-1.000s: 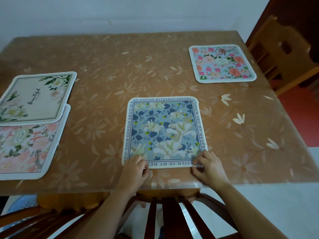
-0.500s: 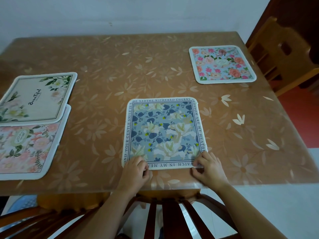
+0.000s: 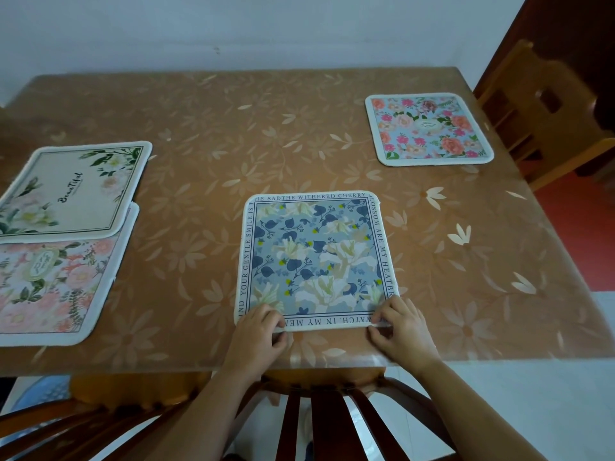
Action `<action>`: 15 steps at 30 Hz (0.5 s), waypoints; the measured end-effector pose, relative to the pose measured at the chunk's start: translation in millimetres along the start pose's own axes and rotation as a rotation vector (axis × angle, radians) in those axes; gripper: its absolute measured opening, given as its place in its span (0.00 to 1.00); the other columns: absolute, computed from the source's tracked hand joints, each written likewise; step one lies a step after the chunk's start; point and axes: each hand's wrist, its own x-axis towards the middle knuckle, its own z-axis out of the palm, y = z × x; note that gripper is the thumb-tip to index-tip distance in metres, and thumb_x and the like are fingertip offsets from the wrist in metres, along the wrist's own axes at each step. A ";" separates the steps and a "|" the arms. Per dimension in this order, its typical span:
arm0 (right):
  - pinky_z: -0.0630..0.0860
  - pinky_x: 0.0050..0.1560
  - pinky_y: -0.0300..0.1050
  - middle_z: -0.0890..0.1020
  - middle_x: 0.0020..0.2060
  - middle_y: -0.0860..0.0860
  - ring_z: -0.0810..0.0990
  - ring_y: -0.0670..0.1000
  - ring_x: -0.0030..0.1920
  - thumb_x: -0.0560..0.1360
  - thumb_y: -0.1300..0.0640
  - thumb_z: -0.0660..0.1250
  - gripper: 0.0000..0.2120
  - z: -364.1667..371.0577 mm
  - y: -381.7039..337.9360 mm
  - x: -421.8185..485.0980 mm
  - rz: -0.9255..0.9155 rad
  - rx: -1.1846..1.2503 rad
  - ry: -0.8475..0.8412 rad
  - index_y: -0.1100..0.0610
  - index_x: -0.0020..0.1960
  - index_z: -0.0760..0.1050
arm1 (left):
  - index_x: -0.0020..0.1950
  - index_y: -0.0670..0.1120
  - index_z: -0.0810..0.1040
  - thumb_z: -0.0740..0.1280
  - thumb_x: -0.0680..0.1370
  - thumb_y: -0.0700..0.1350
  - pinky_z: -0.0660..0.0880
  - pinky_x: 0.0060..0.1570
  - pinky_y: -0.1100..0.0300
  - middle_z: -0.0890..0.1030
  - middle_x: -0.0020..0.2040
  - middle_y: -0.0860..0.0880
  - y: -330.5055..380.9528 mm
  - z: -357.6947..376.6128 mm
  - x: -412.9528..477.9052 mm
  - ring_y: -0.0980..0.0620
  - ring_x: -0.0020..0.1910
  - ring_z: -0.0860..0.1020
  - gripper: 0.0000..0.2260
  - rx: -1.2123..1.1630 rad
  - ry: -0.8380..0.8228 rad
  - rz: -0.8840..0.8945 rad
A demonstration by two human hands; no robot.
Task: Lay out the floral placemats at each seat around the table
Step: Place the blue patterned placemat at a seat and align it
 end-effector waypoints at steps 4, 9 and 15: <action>0.71 0.47 0.52 0.77 0.41 0.55 0.74 0.58 0.45 0.64 0.60 0.74 0.08 0.6 0.8 0.2 0.015 -0.004 -0.010 0.58 0.39 0.76 | 0.39 0.43 0.75 0.73 0.67 0.39 0.72 0.41 0.56 0.75 0.40 0.48 -0.2 1.9 0.5 0.49 0.41 0.74 0.07 0.001 -0.012 -0.005; 0.68 0.51 0.50 0.76 0.43 0.54 0.73 0.56 0.49 0.67 0.57 0.72 0.07 -0.9 0.7 1.4 0.037 -0.020 -0.058 0.57 0.41 0.76 | 0.41 0.45 0.75 0.71 0.70 0.44 0.71 0.43 0.58 0.75 0.43 0.50 -5.0 1.0 2.4 0.51 0.44 0.73 0.06 0.026 -0.059 -0.012; 0.70 0.52 0.51 0.77 0.46 0.54 0.74 0.56 0.50 0.68 0.56 0.70 0.08 -9.0 -8.5 2.4 0.037 -0.040 -0.046 0.57 0.45 0.75 | 0.46 0.49 0.72 0.69 0.71 0.53 0.65 0.44 0.65 0.69 0.46 0.54 -20.1 -17.0 6.6 0.56 0.46 0.68 0.11 0.071 -0.144 -0.063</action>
